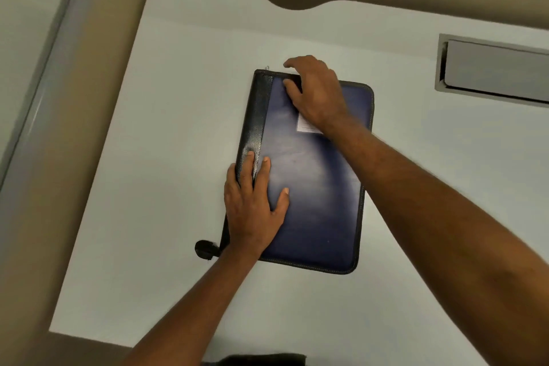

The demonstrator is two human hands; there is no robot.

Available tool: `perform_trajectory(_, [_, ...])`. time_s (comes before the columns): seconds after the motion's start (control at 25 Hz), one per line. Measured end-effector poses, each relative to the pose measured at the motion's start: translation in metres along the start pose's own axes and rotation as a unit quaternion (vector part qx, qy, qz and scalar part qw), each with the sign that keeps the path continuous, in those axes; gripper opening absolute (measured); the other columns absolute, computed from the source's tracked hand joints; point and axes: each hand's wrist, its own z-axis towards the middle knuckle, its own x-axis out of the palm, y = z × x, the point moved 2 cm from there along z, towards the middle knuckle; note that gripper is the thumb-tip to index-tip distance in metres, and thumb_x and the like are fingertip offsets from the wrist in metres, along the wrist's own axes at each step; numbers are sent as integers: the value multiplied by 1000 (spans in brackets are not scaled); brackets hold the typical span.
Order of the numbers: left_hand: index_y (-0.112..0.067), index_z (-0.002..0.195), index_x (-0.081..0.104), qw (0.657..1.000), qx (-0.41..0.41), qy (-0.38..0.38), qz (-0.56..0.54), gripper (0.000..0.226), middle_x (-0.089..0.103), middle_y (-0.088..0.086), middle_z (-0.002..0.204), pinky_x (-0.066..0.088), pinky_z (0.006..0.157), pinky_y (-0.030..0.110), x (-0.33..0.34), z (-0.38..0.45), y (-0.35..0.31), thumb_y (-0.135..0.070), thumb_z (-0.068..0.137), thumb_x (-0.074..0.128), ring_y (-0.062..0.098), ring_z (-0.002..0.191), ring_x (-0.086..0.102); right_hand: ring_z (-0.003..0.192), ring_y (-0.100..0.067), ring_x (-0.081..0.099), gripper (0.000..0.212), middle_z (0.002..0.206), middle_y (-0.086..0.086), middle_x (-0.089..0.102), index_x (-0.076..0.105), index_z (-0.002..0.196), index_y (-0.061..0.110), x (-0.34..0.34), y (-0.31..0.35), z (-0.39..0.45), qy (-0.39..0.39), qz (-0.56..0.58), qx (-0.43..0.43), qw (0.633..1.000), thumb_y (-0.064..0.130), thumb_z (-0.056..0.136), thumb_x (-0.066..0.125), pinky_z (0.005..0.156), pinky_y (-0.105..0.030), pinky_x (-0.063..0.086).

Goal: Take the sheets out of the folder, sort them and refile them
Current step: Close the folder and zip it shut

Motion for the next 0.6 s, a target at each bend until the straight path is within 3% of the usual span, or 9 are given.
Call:
perform_trajectory(0.16, [-23, 155, 42, 999, 23, 31, -23, 72, 29, 7, 166, 38, 114, 56, -8, 2, 4, -59, 94, 53, 41, 146, 32, 125, -33, 57, 47, 137, -11, 62, 60, 135, 9, -11, -6, -68, -42, -50, 38, 997, 35, 95, 56, 108, -50, 45])
perform_trajectory(0.32, [-18, 158, 37, 996, 63, 68, 18, 76, 25, 13, 168, 30, 120, 56, -20, 4, 10, -61, 95, 39, 43, 151, 26, 149, -38, 38, 67, 158, -18, 44, 46, 151, 4, -17, -8, -141, -15, -83, 110, 990, 45, 99, 50, 122, -50, 32])
perform_trajectory(0.48, [-15, 161, 28, 988, 108, 86, 66, 77, 19, 14, 170, 25, 124, 53, -34, 1, 9, -58, 100, 40, 38, 154, 22, 157, -35, 22, 71, 168, -14, 30, 33, 160, 9, -27, -1, -201, 18, -106, 149, 983, 52, 106, 42, 127, -49, 21])
perform_trajectory(0.6, [-13, 163, 21, 981, 146, 82, 92, 77, 16, 13, 171, 18, 126, 51, -47, -5, 12, -56, 101, 39, 36, 156, 18, 158, -36, 21, 74, 170, -14, 27, 29, 162, 9, -33, 1, -234, 28, -119, 163, 979, 57, 106, 35, 128, -51, 21])
